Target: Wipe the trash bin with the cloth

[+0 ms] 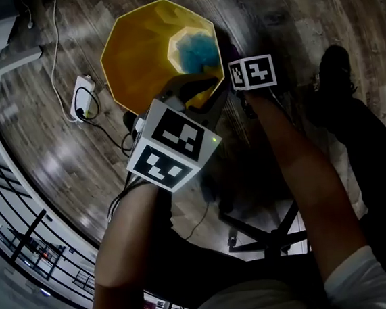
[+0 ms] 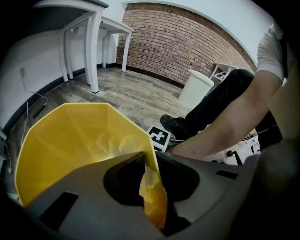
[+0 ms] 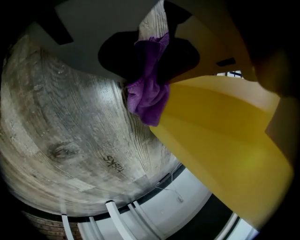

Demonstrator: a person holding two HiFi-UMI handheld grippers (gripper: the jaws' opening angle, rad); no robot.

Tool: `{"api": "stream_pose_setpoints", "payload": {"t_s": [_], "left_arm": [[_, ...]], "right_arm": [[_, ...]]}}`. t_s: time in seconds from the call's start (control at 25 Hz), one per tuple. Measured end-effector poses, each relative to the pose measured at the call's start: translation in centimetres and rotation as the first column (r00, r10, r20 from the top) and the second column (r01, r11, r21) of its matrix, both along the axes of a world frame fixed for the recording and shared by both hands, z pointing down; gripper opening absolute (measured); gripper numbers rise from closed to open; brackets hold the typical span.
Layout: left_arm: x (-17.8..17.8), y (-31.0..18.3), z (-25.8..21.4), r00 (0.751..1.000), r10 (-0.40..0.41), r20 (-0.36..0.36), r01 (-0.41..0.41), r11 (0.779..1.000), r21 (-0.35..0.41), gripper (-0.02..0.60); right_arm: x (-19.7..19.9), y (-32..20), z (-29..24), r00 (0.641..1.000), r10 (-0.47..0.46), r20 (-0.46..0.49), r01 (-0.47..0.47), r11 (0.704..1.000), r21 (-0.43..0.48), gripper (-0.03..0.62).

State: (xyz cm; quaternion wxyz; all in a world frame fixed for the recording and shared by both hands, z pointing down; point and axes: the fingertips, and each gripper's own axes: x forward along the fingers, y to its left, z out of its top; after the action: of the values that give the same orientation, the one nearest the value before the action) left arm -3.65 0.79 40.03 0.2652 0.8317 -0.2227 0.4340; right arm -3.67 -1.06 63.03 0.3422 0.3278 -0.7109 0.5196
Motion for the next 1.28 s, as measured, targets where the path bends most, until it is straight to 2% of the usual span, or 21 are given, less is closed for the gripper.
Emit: {"api": "stream_pose_setpoints", "payload": {"t_s": [0.2,0.32,0.44,0.6,0.68,0.76,0.92,0.96,1.08,1.28], "left_arm": [[-0.1,0.7,-1.3,0.997,0.078,-0.022,-0.077,0.996,0.035,0.129],[-1.0,1.4,-2.7,0.988,0.154,0.000,-0.153,0.985,0.077,0.163],[-3.1,3.0,-3.1,0.968,0.238,0.074,-0.244,0.965,0.092,0.173],[-5.9,5.1,-1.9,0.923,0.334,0.192,-0.350,0.935,0.060,0.179],[-6.8,5.4,-1.2,0.909,0.344,0.235,-0.363,0.931,0.043,0.179],[-7.4,5.1,-0.6,0.906,0.329,0.268,-0.352,0.935,0.044,0.179],[-7.2,4.3,0.3,0.912,0.299,0.281,-0.328,0.943,0.062,0.174],[-7.0,4.2,0.6,0.913,0.300,0.278,-0.329,0.942,0.061,0.152],[-6.5,4.5,1.0,0.908,0.319,0.272,-0.345,0.937,0.053,0.100],[-5.5,4.4,1.0,0.903,0.332,0.273,-0.359,0.932,0.053,0.051]], "right_arm": [[1.7,0.6,-1.2,1.000,0.018,-0.002,-0.018,1.000,0.022,0.114],[2.8,1.2,-2.8,1.000,0.031,0.006,-0.031,0.999,0.031,0.114],[3.7,1.8,-4.5,0.999,0.051,0.019,-0.052,0.998,0.043,0.114],[4.4,2.2,-7.3,0.993,0.106,0.056,-0.109,0.992,0.058,0.114],[4.5,2.5,-9.1,0.984,0.152,0.089,-0.158,0.986,0.058,0.114],[4.5,2.7,-11.2,0.974,0.193,0.121,-0.202,0.977,0.064,0.114],[4.1,3.0,-15.8,0.949,0.257,0.185,-0.275,0.958,0.080,0.114],[3.9,3.2,-16.9,0.943,0.267,0.200,-0.288,0.954,0.083,0.114],[3.1,3.5,-20.0,0.937,0.259,0.234,-0.290,0.951,0.110,0.114],[2.1,3.8,-24.0,0.926,0.243,0.290,-0.290,0.948,0.133,0.114]]}}
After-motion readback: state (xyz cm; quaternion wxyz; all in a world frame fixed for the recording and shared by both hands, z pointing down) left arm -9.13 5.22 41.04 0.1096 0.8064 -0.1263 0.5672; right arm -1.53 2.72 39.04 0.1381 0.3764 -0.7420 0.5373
